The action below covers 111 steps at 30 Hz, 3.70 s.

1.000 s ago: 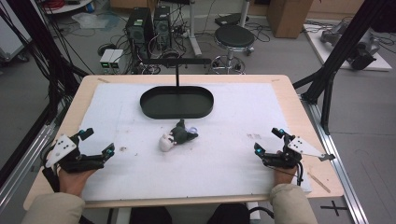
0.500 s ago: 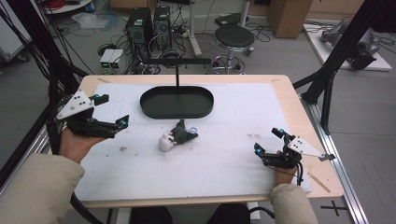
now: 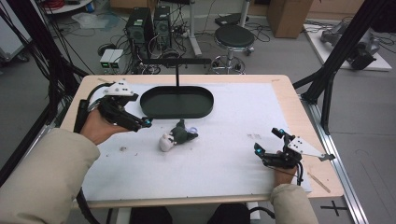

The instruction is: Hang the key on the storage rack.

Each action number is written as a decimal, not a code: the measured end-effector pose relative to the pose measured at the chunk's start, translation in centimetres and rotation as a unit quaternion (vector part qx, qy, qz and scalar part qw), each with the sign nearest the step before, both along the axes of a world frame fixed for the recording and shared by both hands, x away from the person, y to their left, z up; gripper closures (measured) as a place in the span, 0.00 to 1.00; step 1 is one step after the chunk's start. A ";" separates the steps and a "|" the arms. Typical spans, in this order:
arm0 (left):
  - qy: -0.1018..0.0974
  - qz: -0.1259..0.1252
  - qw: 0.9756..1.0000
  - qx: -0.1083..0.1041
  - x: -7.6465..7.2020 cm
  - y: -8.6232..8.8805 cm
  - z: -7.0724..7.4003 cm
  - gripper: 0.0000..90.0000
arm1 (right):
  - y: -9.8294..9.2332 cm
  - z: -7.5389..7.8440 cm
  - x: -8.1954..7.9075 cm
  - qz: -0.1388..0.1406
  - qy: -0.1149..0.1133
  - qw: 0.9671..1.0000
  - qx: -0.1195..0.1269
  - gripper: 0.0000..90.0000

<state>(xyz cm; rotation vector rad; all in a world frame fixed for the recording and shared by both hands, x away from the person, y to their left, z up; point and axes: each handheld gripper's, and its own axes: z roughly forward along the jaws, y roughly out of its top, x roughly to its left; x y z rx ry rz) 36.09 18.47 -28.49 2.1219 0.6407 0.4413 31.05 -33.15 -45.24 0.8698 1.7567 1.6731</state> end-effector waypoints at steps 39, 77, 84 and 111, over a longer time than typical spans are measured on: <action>0.171 -0.056 0.957 0.228 3.9 -9.8 -9.4 0.02 | 0.0 0.0 0.0 0.000 0.000 1.000 -0.001 0.01; 0.195 -0.003 0.958 0.210 4.1 -8.3 -8.7 0.64 | 0.0 0.0 0.0 -0.001 -0.001 1.000 0.000 0.01; 0.175 0.032 0.971 0.159 4.2 -6.2 -6.0 0.64 | 0.0 0.0 0.0 -0.001 -0.001 1.000 0.000 0.01; 0.117 0.142 0.980 0.078 5.9 -1.6 -0.6 0.63 | 0.0 0.0 0.0 -0.001 0.001 1.000 -0.001 0.01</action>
